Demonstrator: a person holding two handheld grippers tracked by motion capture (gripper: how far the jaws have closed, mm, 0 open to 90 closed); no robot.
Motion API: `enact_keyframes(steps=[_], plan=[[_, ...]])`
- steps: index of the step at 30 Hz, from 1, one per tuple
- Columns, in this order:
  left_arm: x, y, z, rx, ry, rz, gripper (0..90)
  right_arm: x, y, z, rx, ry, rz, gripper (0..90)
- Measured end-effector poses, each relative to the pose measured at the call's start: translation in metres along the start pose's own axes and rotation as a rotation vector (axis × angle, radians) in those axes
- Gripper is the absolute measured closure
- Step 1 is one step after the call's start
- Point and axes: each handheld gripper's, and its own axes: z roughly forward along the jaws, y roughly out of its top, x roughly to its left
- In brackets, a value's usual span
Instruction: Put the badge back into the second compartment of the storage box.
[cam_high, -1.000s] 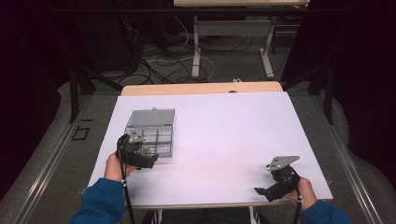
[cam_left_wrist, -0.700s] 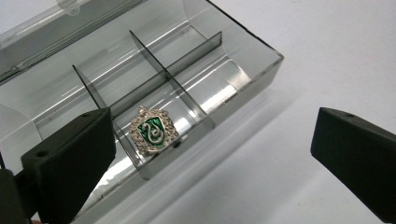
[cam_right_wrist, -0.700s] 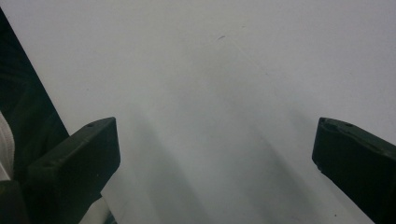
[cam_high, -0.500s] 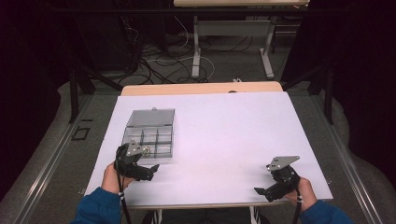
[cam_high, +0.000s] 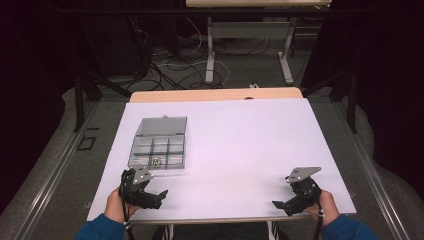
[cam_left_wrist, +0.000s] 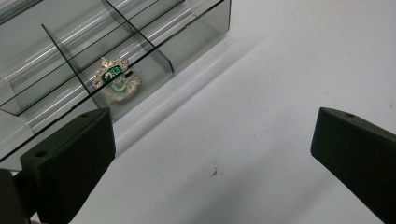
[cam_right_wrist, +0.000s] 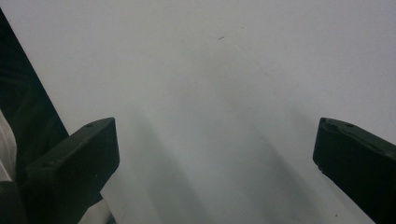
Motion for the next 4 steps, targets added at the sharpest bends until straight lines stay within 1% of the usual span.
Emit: enact_keyframes(steps=[1,2,3,4], plan=[[0.0006,-0.001,-0.0002,-0.001,-0.003,-0.005,0.2,0.0003,0.0,0.0006,-0.004,0.002,0.001,0.0],[0.0015,-0.0015,-0.0001,-0.002,-0.007,-0.003,0.2,0.0005,0.0002,-0.0004,0.011,0.009,0.007,0.0],[0.0023,-0.0018,0.0001,0.004,-0.009,-0.004,0.2,0.001,-0.0003,0.0002,0.0,0.008,0.013,0.0],[0.0023,-0.0018,0.0001,0.004,-0.009,-0.004,0.3,0.0001,-0.0005,0.0003,-0.003,0.01,0.007,0.0]])
